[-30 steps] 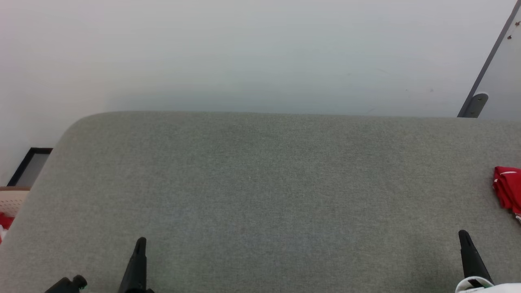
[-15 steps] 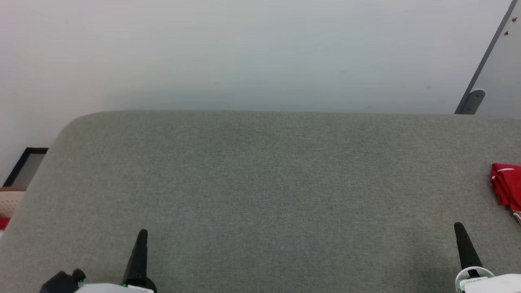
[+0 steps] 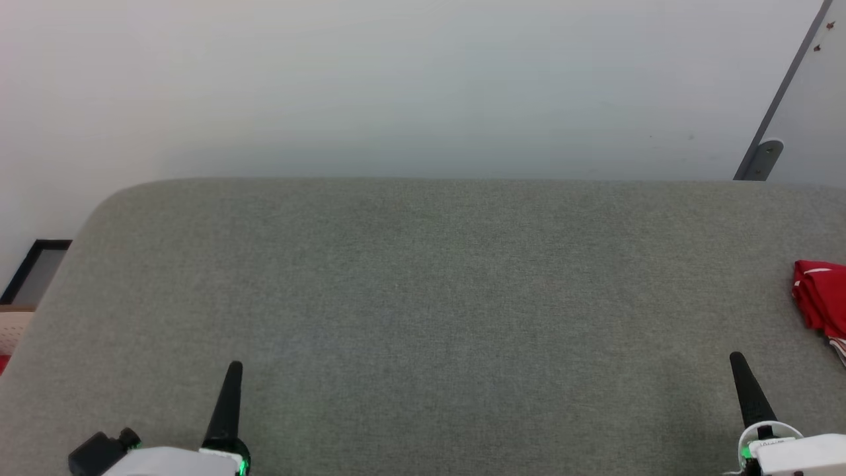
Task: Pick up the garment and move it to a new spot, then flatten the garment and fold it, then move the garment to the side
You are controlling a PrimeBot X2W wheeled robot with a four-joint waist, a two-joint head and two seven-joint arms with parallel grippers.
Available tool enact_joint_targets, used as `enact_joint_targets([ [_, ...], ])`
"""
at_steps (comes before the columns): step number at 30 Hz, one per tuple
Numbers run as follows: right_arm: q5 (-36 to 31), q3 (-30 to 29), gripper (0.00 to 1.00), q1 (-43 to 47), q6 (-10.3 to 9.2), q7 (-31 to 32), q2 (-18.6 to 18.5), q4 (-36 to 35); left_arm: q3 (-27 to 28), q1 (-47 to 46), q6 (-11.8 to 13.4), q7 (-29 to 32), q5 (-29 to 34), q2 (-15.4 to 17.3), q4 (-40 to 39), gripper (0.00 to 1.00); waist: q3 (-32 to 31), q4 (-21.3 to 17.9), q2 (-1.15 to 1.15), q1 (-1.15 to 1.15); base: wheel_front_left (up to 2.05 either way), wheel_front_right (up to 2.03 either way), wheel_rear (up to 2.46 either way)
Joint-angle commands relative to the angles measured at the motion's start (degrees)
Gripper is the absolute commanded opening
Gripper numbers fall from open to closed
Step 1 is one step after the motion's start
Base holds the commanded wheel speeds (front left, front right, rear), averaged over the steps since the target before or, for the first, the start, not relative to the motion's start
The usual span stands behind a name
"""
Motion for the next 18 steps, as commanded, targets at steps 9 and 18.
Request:
enact_joint_targets([
  [9, 4.8, -0.5, 0.0, -2.3, -0.05, 1.4, 0.4, 0.5, 0.7, -2.3, 0.0, 1.4, -5.0, -0.3, 0.5, 0.0, 0.3, -0.4, 0.0, 0.0, 0.0, 0.0, 0.0],
  [18, 8.6, -0.7, 0.0, -3.3, -0.05, 2.4, 0.9, 1.2, 1.0, -3.4, 0.0, 2.6, -9.0, -0.6, 1.3, 0.0, 0.5, -0.7, 0.0, 0.0, 0.0, 0.0, 0.0],
])
